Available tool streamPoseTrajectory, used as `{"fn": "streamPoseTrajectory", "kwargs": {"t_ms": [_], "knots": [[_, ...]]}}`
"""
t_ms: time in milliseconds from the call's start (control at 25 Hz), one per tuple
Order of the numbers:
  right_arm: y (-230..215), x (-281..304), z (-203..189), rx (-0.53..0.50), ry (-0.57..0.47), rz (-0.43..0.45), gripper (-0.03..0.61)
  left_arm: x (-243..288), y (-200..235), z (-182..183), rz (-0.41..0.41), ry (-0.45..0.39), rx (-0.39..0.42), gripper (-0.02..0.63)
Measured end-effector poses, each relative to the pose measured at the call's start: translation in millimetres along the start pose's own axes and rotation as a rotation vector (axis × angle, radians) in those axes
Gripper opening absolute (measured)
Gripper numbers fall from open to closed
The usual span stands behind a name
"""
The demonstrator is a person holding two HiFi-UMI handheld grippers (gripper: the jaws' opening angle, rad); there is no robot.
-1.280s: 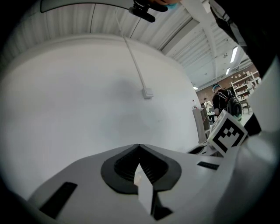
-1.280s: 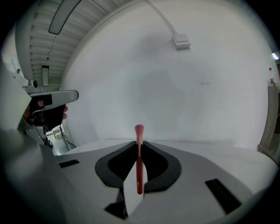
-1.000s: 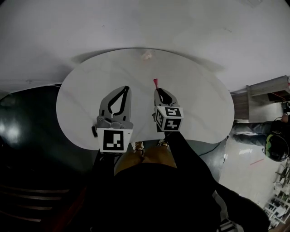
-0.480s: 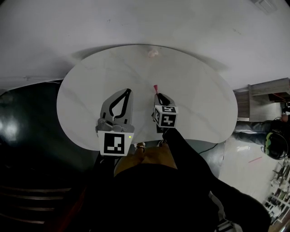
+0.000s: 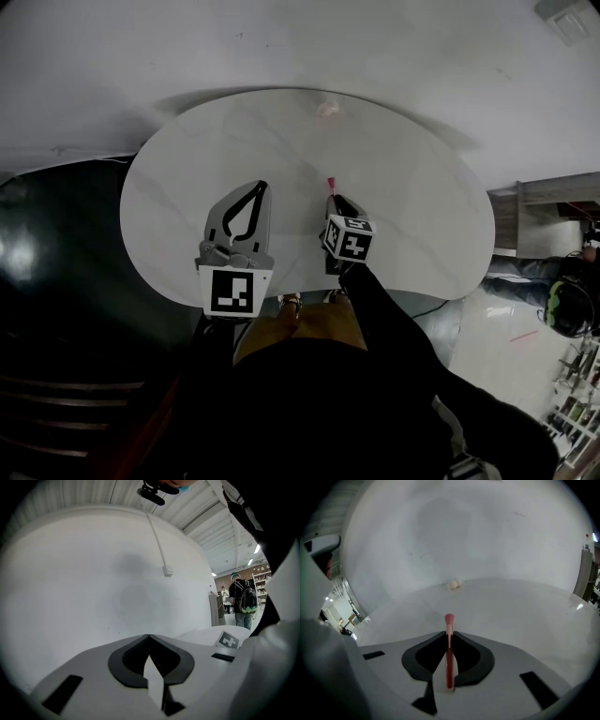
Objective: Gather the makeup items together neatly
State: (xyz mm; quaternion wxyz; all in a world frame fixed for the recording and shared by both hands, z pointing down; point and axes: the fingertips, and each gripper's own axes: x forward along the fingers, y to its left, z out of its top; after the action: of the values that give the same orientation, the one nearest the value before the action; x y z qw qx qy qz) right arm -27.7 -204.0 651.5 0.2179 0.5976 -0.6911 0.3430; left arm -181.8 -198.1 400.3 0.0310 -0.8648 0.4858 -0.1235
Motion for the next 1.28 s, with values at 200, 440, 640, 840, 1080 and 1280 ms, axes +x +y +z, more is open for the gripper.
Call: {"fn": "streamPoseTrajectory", "kwargs": {"t_ms": [200, 440, 640, 840, 1080, 1280], "knots": [[-3, -1, 0, 0.006, -0.001, -0.004, 0.067, -2, 5, -1, 0.014, 0.007, -0.005, 0.015], [-8, -5, -1, -0.003, -0.004, -0.004, 0.081, -2, 1, 0, 0.010, 0.004, -0.004, 0.015], [-7, -15, 6, -0.033, -0.033, 0.000, 0.081, -4, -3, 6, 0.007, -0.009, 0.008, 0.015], [0, -36, 29, -0.097, -0.106, 0.024, 0.081, -4, -7, 14, 0.011, -0.021, 0.011, 0.015], [14, -78, 78, -0.148, -0.240, 0.070, 0.081, -6, -10, 32, 0.048, -0.059, -0.002, 0.015], [20, -116, 133, -0.212, -0.387, 0.119, 0.081, -2, -14, 47, 0.085, -0.077, 0.007, 0.015]]}}
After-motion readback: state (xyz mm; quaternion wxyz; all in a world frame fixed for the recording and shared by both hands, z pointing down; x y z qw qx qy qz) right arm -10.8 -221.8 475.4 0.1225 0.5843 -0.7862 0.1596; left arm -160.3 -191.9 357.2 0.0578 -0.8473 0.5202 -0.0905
